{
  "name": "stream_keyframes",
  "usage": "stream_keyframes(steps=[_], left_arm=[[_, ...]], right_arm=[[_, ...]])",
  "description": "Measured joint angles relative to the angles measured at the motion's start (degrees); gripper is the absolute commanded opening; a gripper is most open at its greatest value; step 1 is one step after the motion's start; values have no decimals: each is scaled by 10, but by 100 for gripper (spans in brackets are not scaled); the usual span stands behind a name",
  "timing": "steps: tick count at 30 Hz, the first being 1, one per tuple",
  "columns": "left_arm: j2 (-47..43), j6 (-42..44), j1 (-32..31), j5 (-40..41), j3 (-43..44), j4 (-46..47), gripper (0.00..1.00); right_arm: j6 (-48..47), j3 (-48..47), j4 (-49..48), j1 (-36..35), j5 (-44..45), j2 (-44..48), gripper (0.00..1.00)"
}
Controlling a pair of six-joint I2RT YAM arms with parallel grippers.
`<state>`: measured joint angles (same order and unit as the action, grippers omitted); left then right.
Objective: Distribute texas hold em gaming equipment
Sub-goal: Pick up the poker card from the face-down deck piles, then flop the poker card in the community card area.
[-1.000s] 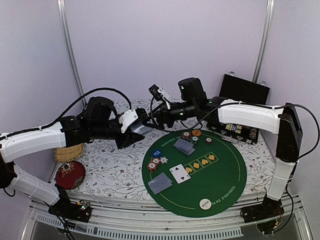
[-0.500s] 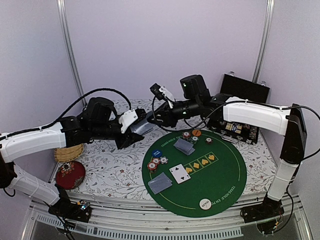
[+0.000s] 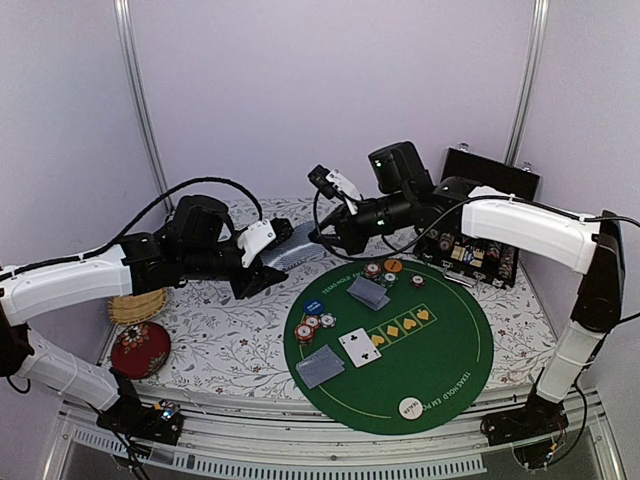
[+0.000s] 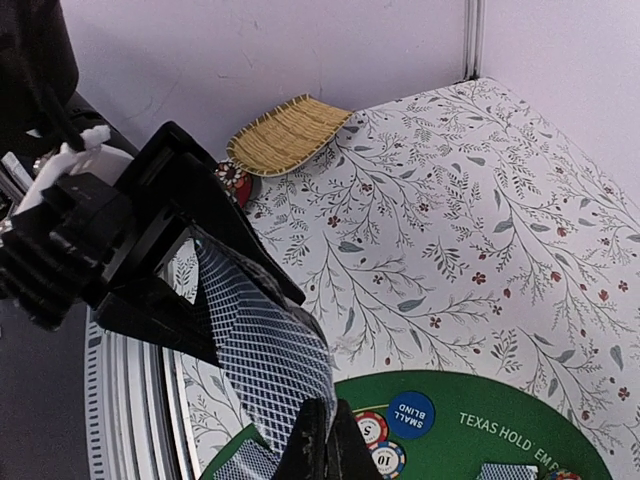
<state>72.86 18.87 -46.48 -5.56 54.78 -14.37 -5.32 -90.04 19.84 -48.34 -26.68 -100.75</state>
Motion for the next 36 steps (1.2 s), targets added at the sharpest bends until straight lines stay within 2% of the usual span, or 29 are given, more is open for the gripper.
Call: stream_keyframes(steps=[7,14,17,25,36], left_arm=[[0,0,0,0,0,2,45],[0,0,0,-1,0,2,45],[0,0,0,-1,0,2,45],[0,0,0,-2,0,2,45],[0,0,0,-2,0,2,45]], right_arm=[[-43,19,40,3,42,96,1],[-155,143,36,8,162,283,1],[-221,214,32,7,223,320,1],[-387,412,13,-32,371,274,1],[-501,468,-117,-45,417,214,1]])
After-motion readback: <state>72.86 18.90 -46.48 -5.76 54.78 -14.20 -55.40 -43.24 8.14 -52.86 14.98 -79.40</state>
